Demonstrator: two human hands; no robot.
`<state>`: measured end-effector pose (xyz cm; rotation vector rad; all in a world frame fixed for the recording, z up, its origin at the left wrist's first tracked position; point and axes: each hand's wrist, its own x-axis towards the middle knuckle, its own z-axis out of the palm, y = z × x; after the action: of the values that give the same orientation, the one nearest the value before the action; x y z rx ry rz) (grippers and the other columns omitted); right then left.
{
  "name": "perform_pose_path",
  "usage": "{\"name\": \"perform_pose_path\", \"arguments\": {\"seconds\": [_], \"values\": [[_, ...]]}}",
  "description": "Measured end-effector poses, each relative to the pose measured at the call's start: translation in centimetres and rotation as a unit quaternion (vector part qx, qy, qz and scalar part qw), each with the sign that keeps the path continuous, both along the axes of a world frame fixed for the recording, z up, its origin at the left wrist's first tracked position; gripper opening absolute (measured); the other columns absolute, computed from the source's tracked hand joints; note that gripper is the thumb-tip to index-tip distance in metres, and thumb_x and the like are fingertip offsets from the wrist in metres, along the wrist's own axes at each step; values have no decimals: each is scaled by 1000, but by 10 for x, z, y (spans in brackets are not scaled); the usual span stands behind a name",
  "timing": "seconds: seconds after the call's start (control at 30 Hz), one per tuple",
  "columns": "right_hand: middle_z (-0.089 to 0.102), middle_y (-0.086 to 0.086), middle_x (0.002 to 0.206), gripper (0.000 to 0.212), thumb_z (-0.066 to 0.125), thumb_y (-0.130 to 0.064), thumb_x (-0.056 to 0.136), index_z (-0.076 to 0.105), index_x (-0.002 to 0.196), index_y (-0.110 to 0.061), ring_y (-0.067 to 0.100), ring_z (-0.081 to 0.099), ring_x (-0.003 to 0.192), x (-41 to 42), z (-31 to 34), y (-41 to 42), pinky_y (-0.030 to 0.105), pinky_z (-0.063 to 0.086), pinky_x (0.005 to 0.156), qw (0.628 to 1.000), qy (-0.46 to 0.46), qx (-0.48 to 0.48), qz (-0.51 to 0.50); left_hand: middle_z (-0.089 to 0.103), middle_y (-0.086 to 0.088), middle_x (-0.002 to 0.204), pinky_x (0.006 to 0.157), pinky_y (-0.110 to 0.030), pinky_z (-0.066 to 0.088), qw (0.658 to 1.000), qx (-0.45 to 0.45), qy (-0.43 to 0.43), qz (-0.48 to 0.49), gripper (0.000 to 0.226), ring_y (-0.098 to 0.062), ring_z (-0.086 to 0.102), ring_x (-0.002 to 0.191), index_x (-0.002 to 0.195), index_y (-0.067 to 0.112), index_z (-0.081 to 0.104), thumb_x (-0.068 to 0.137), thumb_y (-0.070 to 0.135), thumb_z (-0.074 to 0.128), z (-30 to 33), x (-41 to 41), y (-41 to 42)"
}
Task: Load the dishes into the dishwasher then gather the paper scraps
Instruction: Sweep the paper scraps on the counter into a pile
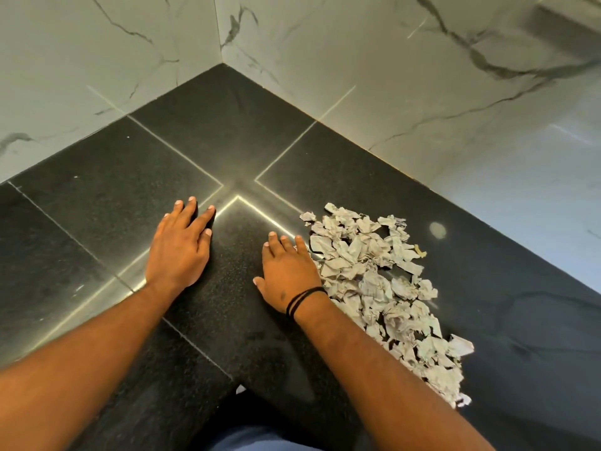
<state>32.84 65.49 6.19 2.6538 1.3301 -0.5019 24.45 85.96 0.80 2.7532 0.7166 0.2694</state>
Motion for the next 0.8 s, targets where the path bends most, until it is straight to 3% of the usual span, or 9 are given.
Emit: {"name": "perform_pose_path", "arguments": {"seconds": [0.3,0.47,0.63,0.8], "values": [[-1,13,168,69,32,-44,107,7,159,-7,33,5,154,-8,-1,-7,49,-1,124,999,-21,-49,8,31,-16,162,122,-52,20,1000,13,17,-3,48,-36,23,151,153,20,43,105,27,44,0,1,-2],[-6,8,168,65,20,-44,107,0,160,-12,28,-3,155,-24,-12,-20,48,-4,125,999,-41,-11,-28,46,-26,143,110,-59,37,999,-11,25,-21,51,-46,41,134,136,4,54,89,19,44,16,29,-24],[1,8,168,64,17,-45,107,7,160,-12,28,0,155,-39,-22,-44,46,-8,124,995,-61,24,-76,32,-16,162,123,-52,21,978,-37,8,-206,53,-35,24,152,152,17,44,100,20,53,18,71,-65],[1,8,168,60,19,-40,108,7,160,-12,27,-5,155,-42,-14,-81,45,-16,121,996,-57,18,-73,24,-10,166,127,-46,14,976,-18,7,-218,52,-29,16,155,157,22,35,105,29,40,5,72,-84]]}}
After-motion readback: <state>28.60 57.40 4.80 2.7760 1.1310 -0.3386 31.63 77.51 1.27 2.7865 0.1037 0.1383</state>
